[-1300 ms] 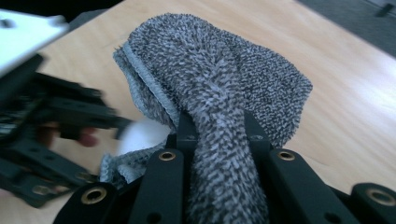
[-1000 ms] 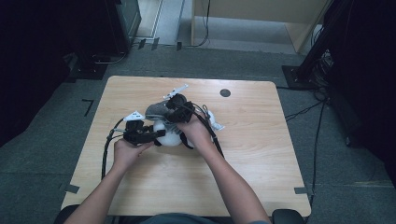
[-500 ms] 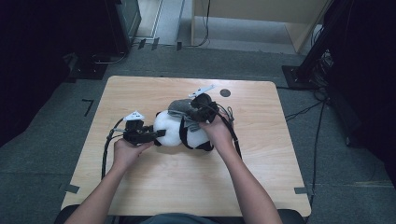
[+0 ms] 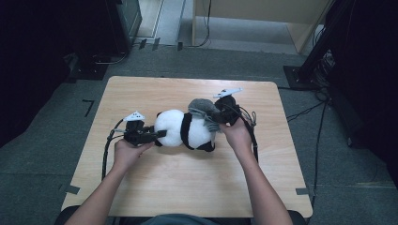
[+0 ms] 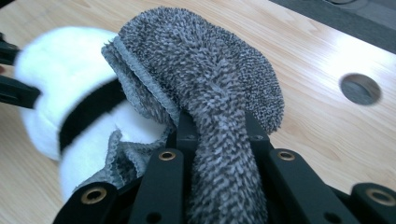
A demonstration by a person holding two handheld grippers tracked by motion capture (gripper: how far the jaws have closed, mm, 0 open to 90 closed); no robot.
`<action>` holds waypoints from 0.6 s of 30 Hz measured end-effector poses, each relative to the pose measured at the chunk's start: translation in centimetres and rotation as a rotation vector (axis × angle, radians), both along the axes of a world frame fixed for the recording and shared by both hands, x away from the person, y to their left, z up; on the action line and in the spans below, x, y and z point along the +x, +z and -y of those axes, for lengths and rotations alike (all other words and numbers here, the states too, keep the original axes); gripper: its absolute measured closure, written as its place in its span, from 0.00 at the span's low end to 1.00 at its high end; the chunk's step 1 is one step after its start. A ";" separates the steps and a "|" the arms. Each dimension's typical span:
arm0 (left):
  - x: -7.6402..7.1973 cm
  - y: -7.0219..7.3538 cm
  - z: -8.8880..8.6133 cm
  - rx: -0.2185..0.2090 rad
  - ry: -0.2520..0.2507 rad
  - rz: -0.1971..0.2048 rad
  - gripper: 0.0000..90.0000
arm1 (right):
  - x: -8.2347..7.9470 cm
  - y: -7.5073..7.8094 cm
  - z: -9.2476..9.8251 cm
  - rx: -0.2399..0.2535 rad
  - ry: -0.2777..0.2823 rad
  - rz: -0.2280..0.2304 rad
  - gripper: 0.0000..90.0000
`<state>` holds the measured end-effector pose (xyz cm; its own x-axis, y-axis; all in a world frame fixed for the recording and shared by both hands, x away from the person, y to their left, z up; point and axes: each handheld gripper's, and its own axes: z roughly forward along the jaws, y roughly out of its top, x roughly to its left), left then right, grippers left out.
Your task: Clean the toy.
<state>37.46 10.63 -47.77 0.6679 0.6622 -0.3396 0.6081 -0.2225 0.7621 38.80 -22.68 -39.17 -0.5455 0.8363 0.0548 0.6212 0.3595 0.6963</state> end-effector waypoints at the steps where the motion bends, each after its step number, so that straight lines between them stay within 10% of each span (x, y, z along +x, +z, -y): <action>1: 0.0 0.0 0.0 0.004 -0.001 0.001 0.59 | -0.1 -0.2 0.5 -0.003 -0.011 -0.001 0.84; 10: 0.0 -0.3 -0.2 -0.013 -0.001 0.003 0.58 | -0.4 -1.9 3.3 0.021 -0.069 -0.057 0.84; 18: -0.1 -0.4 -0.2 -0.021 0.002 0.001 0.58 | -0.7 1.1 3.5 0.069 -0.066 0.014 0.84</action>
